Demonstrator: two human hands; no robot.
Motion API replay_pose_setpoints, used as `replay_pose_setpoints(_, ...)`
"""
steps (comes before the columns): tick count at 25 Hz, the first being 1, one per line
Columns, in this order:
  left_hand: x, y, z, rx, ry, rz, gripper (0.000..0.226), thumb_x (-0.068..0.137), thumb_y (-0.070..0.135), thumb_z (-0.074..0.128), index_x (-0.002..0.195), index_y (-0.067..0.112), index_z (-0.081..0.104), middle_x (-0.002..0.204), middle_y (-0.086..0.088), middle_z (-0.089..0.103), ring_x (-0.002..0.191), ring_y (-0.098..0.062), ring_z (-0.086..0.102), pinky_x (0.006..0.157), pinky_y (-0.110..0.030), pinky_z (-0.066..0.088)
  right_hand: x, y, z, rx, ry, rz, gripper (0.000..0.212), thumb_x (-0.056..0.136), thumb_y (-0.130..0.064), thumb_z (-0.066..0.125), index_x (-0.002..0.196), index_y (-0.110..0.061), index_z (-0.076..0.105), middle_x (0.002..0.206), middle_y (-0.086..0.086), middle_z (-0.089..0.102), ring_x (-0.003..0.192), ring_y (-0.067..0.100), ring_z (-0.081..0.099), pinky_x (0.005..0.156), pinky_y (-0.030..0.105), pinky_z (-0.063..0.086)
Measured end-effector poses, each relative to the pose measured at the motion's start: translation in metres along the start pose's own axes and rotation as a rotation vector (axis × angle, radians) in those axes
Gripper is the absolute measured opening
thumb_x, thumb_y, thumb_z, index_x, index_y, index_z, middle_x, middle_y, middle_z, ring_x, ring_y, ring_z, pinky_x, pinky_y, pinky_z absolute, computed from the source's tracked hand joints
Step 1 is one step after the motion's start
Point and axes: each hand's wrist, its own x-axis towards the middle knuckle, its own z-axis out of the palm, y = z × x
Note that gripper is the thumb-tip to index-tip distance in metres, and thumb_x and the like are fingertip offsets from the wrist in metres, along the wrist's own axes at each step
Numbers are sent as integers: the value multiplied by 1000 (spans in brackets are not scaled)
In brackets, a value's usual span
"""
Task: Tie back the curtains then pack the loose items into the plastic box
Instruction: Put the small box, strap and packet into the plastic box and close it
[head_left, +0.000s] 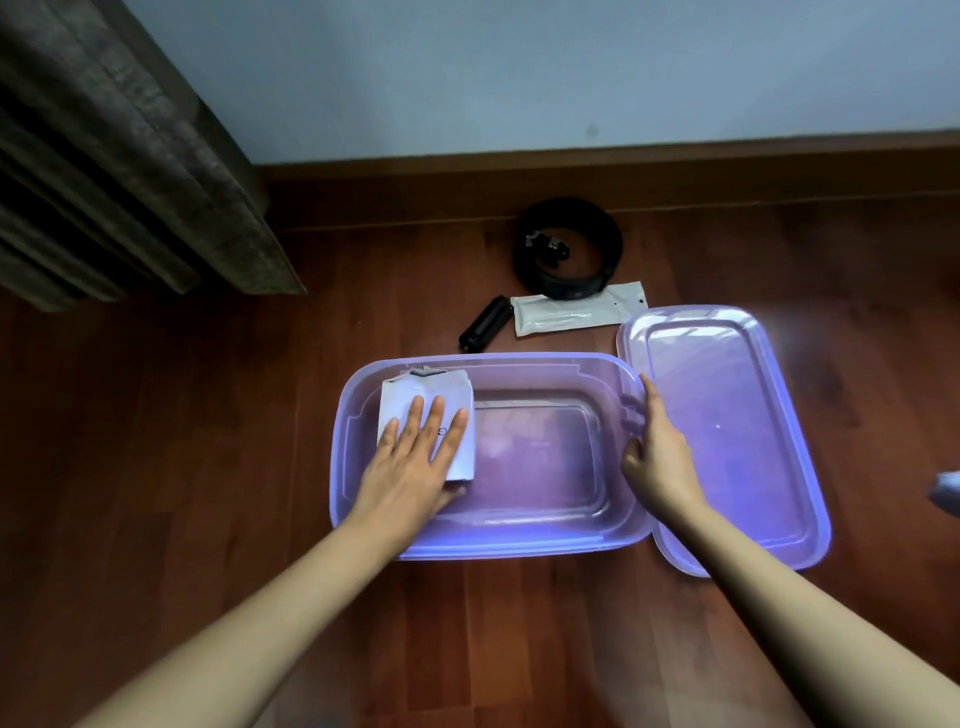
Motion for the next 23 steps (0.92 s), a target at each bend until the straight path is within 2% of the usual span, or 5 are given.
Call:
replay_pose_setpoints(4,35,11,-47,-349,287,2,75,85,51,46,139,-1,37,143,-17,44,135,-33,35,110,-33,21,-3,-2,-1,29,5,2,80,78,1,41,147,-32,19,119,11,64,104,37,61,85,43,50)
replay_pose_setpoints(7,118,16,-79,-726,235,-156,55,93,34,50,138,3,44,145,-17,42,137,-29,37,110,-26,23,-4,-5,-4,46,6,-8,80,79,2,42,149,-30,18,125,10,61,111,37,58,87,38,46)
replay_pose_setpoints(14,294,-10,-43,-166,-366,150,105,77,24,70,150,12,-4,159,-10,-8,147,-26,-5,118,-43,7,-7,-12,-8,73,-22,21,79,73,-19,35,149,-30,17,133,6,58,115,36,56,86,34,43)
replay_pose_setpoints(18,309,-9,-20,-10,-373,194,85,79,27,68,147,33,18,156,-14,14,141,-37,16,111,-54,26,-6,-13,-10,90,-38,36,84,66,-28,30,149,-31,17,131,4,58,114,35,56,86,35,44)
replay_pose_setpoints(23,318,-16,-13,64,-383,313,44,85,35,64,127,22,56,142,-17,28,124,-39,27,102,-47,39,-7,-17,-14,108,-41,38,84,66,-32,30,149,-31,18,137,0,54,118,33,54,89,34,42)
